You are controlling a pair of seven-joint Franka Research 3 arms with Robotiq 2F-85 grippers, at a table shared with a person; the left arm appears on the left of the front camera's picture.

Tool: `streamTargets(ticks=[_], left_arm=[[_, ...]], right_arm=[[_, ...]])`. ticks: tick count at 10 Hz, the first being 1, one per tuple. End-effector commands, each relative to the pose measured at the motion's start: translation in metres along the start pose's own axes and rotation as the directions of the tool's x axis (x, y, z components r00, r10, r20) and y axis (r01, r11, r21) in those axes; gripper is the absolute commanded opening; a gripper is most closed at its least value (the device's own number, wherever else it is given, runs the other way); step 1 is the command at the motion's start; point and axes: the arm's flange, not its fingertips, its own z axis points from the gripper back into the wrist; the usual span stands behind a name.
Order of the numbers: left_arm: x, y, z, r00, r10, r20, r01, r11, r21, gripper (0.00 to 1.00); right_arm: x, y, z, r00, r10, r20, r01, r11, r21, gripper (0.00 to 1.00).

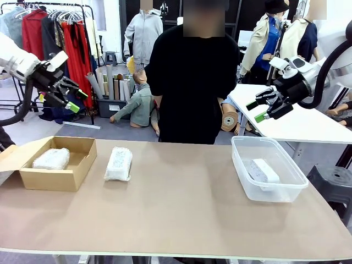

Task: Separate and place wrapped and unwrapped clocks.
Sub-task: Pick up the Digital clock indicated by the person.

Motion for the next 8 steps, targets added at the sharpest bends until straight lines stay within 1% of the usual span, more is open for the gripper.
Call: streamTargets(ticks=[1,3,5,6,7,8], left_arm=[[-0.0002,-0.0041,-0.0041,0.999,0.047,0.019,-0.047,0.999,0.010,1.00],[-0.0013,-0.0041,-0.0050,0.995,0.098,0.014,-0.098,0.995,0.003,1.00],[-0.0004,-0.0061,-0.0061,0.996,0.094,0.003,-0.094,0.995,0.014,1.00],[0.0016,-0.0065,-0.0074,0.997,0.074,-0.036,-0.073,0.997,0.031,1.00],[-0.0032,-0.0010,-0.0029,0.996,0.088,0.003,-0.088,0.996,-0.002,1.00],[-0.0032,-0.0010,-0.0029,0.996,0.088,0.003,-0.088,0.996,-0.002,1.00]], right_arm=[[0.0028,0.0006,0.0014,1.000,0.005,-0.001,-0.005,1.000,-0.003,1.00],[0.0028,0.0006,0.0014,1.000,0.005,-0.001,-0.005,1.000,-0.003,1.00],[0.0028,0.0006,0.0014,1.000,0.005,-0.001,-0.005,1.000,-0.003,1.00],[0.0028,0.0006,0.0014,1.000,0.005,-0.001,-0.005,1.000,-0.003,1.00],[0.0028,0.0006,0.0014,1.000,0.005,-0.001,-0.005,1.000,-0.003,1.00],[0.0028,0.0006,0.0014,1.000,0.005,-0.001,-0.005,1.000,-0.003,1.00]])
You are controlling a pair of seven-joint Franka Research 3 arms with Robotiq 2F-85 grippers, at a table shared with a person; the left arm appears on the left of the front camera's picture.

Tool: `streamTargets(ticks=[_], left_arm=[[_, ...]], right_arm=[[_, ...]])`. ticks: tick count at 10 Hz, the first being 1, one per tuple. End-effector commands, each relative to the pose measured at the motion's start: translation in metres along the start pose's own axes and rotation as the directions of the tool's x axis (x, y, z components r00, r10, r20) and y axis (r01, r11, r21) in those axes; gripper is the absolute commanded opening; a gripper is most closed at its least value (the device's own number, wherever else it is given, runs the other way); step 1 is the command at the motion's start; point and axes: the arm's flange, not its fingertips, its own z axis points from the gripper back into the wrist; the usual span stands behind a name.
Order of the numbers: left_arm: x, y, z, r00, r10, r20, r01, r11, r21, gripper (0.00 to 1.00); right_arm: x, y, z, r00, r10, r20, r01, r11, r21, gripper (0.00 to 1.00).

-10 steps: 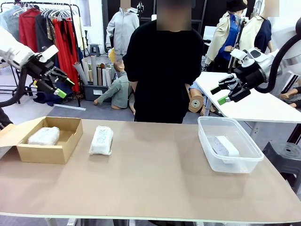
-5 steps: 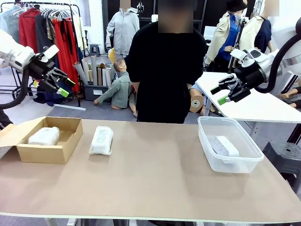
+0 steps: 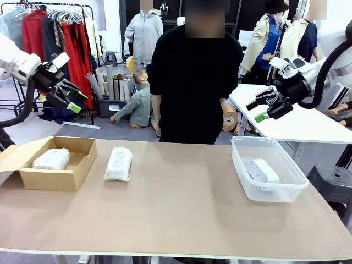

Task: Separate and place wrapped and unwrapped clocks.
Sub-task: Pick up the Digital clock indicated by the person.

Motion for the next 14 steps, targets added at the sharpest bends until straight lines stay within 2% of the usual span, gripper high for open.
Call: streamTargets(ticks=[1,14], left_arm=[[-0.0004,-0.0014,-0.0001,1.000,0.003,0.010,-0.003,1.000,-0.007,1.00],[-0.0004,-0.0014,-0.0001,1.000,0.003,0.010,-0.003,1.000,-0.007,1.00]], right_arm=[[0.0028,0.0006,0.0014,1.000,0.005,-0.001,-0.005,1.000,-0.003,1.00],[0.0028,0.0006,0.0014,1.000,0.005,-0.001,-0.005,1.000,-0.003,1.00]])
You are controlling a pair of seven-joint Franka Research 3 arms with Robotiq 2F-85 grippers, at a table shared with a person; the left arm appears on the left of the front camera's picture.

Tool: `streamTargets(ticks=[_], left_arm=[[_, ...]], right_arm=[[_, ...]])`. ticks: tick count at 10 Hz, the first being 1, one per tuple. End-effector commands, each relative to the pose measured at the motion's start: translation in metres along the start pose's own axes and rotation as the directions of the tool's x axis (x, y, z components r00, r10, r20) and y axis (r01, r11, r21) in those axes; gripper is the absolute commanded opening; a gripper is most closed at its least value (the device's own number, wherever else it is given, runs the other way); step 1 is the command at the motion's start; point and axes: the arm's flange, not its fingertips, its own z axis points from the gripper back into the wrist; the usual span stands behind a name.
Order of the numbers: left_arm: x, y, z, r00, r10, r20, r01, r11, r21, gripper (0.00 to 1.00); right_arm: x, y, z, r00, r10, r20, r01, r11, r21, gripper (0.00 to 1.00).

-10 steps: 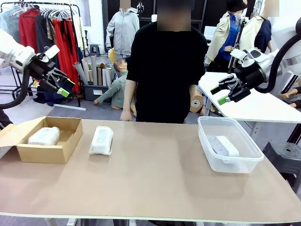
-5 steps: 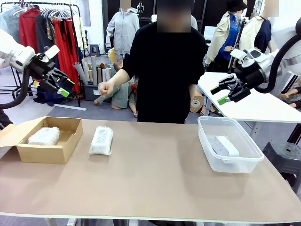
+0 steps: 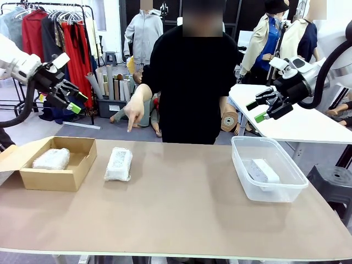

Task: Separate and place wrapped and unwrapped clocks.
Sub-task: Pick up the Digital clock indicated by the person.

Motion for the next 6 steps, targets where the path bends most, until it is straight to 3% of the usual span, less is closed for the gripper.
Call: streamTargets(ticks=[1,6], left_arm=[[0.0002,-0.0009,0.0005,1.000,0.002,0.007,-0.002,1.000,-0.001,1.00],[0.0002,-0.0009,0.0005,1.000,0.002,0.007,-0.002,1.000,-0.001,1.00]], right_arm=[[0.0028,0.0006,0.0014,1.000,0.005,-0.001,-0.005,1.000,-0.003,1.00],[0.0028,0.0006,0.0014,1.000,0.005,-0.001,-0.005,1.000,-0.003,1.00]])
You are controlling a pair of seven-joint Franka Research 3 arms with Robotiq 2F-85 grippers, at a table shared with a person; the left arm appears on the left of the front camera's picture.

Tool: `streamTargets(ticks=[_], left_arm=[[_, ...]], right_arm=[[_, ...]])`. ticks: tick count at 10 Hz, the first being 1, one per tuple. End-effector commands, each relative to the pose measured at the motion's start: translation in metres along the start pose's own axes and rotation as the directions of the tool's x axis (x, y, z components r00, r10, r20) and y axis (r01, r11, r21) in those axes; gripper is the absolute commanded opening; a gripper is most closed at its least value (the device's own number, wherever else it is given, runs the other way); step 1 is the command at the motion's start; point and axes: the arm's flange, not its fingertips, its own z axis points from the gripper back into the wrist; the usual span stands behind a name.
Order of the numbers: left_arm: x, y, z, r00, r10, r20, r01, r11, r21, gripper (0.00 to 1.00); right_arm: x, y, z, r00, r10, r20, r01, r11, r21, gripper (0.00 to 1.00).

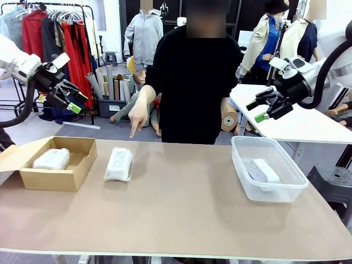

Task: Separate and place wrapped and unwrapped clocks.
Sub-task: Pick up the Digital clock indicated by the person.

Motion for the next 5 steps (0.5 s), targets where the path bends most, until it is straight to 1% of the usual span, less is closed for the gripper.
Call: streamTargets(ticks=[1,5], left_arm=[[0.0002,-0.0009,0.0005,1.000,0.002,0.007,-0.002,1.000,-0.001,1.00],[0.0002,-0.0009,0.0005,1.000,0.002,0.007,-0.002,1.000,-0.001,1.00]], right_arm=[[0.0028,0.0006,0.0014,1.000,0.005,-0.001,-0.005,1.000,-0.003,1.00],[0.0028,0.0006,0.0014,1.000,0.005,-0.001,-0.005,1.000,-0.003,1.00]])
